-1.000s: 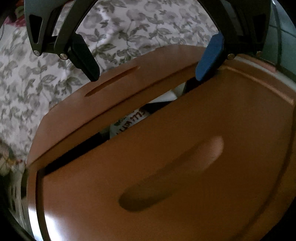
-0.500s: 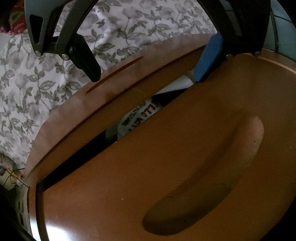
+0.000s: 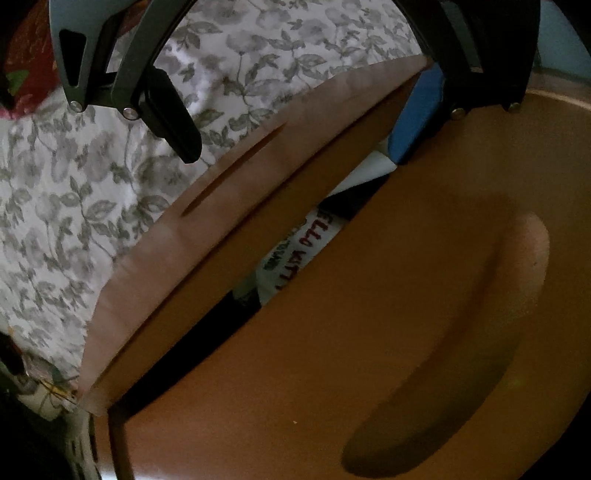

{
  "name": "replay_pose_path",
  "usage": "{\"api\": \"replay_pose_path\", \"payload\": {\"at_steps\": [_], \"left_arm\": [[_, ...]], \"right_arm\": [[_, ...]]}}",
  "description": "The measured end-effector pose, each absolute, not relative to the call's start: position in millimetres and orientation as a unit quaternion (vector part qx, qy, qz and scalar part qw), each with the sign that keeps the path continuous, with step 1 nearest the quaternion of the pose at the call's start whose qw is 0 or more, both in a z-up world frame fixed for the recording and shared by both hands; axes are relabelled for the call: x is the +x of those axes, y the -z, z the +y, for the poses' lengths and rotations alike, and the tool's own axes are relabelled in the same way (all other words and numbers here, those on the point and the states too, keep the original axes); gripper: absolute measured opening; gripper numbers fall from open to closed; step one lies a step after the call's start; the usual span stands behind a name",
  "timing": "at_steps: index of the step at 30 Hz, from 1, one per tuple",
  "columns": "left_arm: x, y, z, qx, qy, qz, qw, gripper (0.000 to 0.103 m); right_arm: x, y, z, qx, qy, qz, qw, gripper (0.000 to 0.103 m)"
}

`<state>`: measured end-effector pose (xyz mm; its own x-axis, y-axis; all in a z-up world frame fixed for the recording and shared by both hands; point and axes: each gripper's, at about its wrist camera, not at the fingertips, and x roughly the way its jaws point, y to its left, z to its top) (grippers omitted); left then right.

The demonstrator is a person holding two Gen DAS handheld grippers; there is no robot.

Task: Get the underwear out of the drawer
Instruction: 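Pull the lower nightstand drawer open by its handle with the left hand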

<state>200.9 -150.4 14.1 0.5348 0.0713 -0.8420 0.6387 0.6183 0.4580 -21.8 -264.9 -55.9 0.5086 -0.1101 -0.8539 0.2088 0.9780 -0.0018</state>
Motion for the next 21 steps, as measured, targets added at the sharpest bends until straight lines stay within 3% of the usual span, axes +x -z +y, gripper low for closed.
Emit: {"api": "replay_pose_path", "payload": {"at_steps": [21], "left_arm": [[166, -25, -138, 0.353, 0.232, 0.458, 0.782, 0.101]], "right_arm": [[-32, 43, -259, 0.051, 0.087, 0.477, 0.873, 0.103]]}}
